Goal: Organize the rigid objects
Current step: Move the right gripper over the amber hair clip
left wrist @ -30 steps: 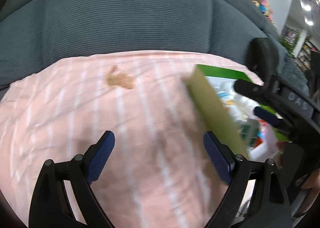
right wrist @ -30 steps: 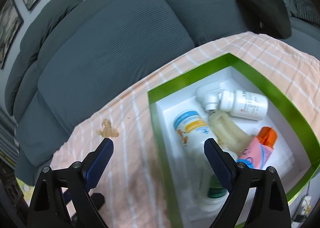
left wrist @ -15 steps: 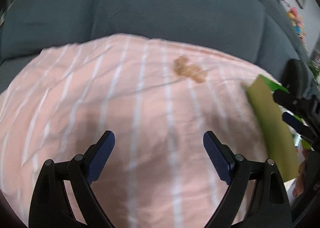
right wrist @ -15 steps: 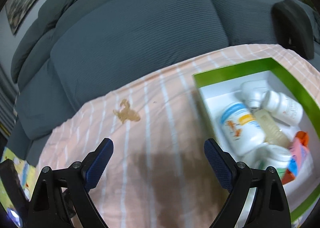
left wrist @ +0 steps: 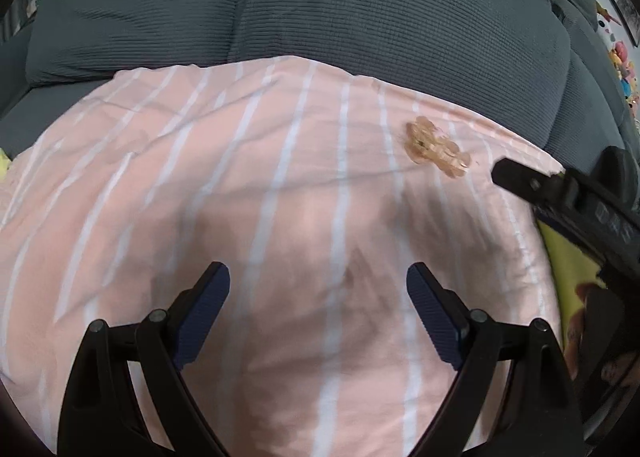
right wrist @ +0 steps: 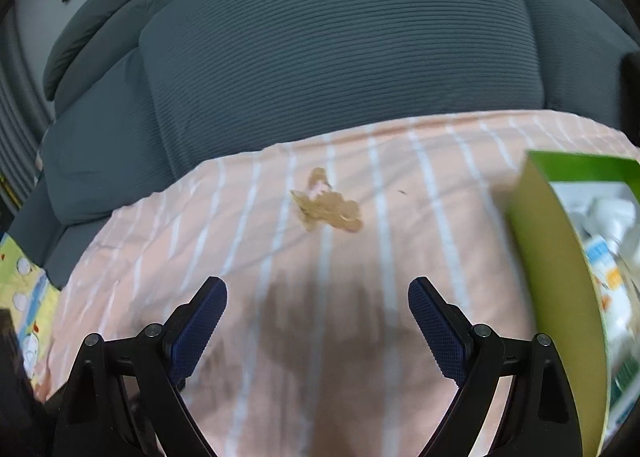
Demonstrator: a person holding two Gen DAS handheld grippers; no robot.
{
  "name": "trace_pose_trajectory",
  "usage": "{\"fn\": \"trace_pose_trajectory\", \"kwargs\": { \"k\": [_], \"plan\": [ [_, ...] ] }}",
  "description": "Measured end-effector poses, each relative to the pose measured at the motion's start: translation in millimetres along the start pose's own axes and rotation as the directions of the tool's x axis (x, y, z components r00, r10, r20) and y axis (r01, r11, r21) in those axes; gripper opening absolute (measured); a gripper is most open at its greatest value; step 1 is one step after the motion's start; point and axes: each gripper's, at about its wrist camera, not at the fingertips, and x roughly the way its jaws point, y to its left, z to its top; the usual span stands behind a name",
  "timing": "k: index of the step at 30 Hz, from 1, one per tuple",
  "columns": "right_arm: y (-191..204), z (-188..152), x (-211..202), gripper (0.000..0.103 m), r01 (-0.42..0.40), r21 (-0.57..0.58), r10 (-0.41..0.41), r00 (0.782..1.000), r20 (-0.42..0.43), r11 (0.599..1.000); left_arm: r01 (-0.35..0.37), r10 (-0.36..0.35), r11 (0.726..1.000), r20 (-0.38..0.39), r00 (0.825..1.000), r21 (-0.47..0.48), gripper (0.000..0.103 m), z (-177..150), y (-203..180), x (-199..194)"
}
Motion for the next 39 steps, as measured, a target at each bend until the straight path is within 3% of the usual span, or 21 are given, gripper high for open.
{"fn": "trace_pose_trajectory", "kwargs": {
  "k": [4, 9, 14, 22, 24, 26, 28, 31, 32, 33, 39],
  "plan": [
    [16, 20, 29, 0.093, 0.024, -0.072, -0.026, 0.999, -0.023, 0.997, 0.010, -0.010, 0.999, -0.011, 1.000, -0.047, 0.090, 4, 12, 1],
    [22, 41, 64, 0.093, 0.066, -0.099, -0.071, 0.996, -0.047, 0.993, -0.040, 0.037, 0.994, -0.036, 0.999, -0.105, 0.090, 7, 29, 4],
    [22, 53, 90, 0.093, 0.103, -0.145, -0.109, 0.993, -0.036, 0.984, 0.003, -0.010, 0.989, -0.050, 0.999, -0.148, 0.090, 10, 39, 4],
    [22, 51, 123, 0.093, 0.101, -0.203, -0.116, 0.991, -0.065, 0.974, -0.007, -0.001, 0.991, -0.057, 0.998, -0.135, 0.090, 11, 37, 6],
    [23, 47, 128, 0.082, 0.124, -0.224, -0.142, 0.988, -0.062, 0.967, -0.005, -0.003, 0.991, -0.058, 0.998, -0.133, 0.090, 11, 38, 6],
    [22, 44, 134, 0.061, 0.131, -0.237, -0.157, 0.983, -0.092, 0.963, -0.012, 0.005, 0.991, -0.056, 0.998, -0.132, 0.090, 10, 38, 5],
    [18, 44, 133, 0.054, 0.143, -0.225, -0.167, 0.982, -0.090, 0.964, -0.015, 0.008, 0.991, -0.053, 0.999, -0.134, 0.090, 10, 38, 4],
    [13, 44, 121, 0.042, 0.085, -0.191, -0.104, 0.990, -0.092, 0.978, -0.013, 0.006, 0.991, -0.050, 0.999, -0.137, 0.090, 10, 40, 2],
    [14, 43, 117, 0.027, 0.077, -0.189, -0.097, 0.991, -0.094, 0.979, -0.014, 0.008, 0.990, -0.049, 0.999, -0.138, 0.090, 10, 40, 2],
    [16, 42, 112, 0.023, 0.083, -0.200, -0.104, 0.990, -0.094, 0.976, -0.016, 0.009, 0.990, -0.046, 0.999, -0.143, 0.090, 10, 42, 1],
    [24, 26, 83, 0.023, 0.057, -0.175, -0.077, 0.990, -0.114, 0.983, -0.006, 0.000, 0.984, -0.035, 0.999, -0.179, 0.090, 11, 50, -4]
  ]
}}
